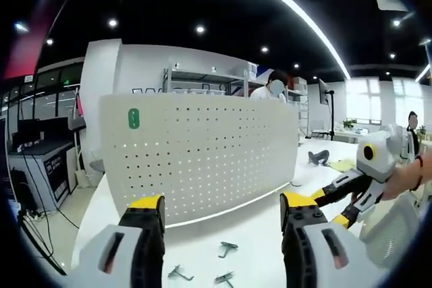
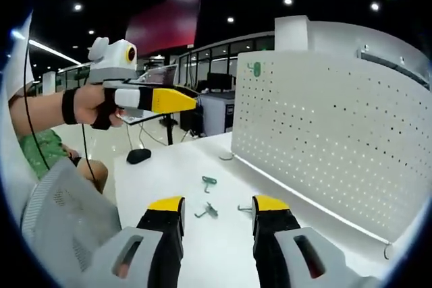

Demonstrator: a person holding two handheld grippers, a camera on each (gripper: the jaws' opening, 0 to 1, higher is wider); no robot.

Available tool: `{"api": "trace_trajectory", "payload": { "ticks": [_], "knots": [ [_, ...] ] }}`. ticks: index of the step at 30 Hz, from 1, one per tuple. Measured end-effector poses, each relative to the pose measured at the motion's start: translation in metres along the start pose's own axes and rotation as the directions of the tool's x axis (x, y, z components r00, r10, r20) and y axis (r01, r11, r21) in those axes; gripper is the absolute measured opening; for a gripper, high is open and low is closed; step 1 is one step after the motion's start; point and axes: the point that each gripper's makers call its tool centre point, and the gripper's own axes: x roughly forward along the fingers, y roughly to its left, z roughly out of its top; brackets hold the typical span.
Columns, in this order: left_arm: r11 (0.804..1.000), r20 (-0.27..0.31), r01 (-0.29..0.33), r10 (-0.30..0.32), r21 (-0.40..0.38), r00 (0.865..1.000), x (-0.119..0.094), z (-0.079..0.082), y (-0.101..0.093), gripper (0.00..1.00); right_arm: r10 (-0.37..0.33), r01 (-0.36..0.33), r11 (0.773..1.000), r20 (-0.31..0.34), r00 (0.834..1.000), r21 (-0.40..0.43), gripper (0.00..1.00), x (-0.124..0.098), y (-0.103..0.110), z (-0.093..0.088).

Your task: Insert the hook assembly into the mounting plate slot until the hook locks in place.

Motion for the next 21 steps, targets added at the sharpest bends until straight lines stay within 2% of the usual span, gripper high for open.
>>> {"api": "trace_trajectory", "payload": {
  "ticks": [5, 10, 21],
  "knots": [
    [1.0, -0.009, 0.014, -0.014, -0.012, 1.0, -0.007, -0.01, -0.007, 0.78, 0.013, -0.013, 1.0, -0.016, 1.0, -0.018, 0.4, 0.006, -0.001, -0.004],
    [0.999, -0.043, 0.025, -0.026, -0.025, 0.999, -0.014, -0.024, -0.015, 0.82, 0.026, -0.027, 0.999, -0.046, 0.999, -0.018, 0.39, 0.014, -0.001, -0.012],
    [0.998, -0.075, 0.034, -0.037, -0.048, 0.996, -0.025, -0.039, -0.025, 0.89, 0.061, -0.064, 0.998, -0.106, 0.992, -0.03, 0.38, 0.032, 0.002, -0.026]
  ]
}}
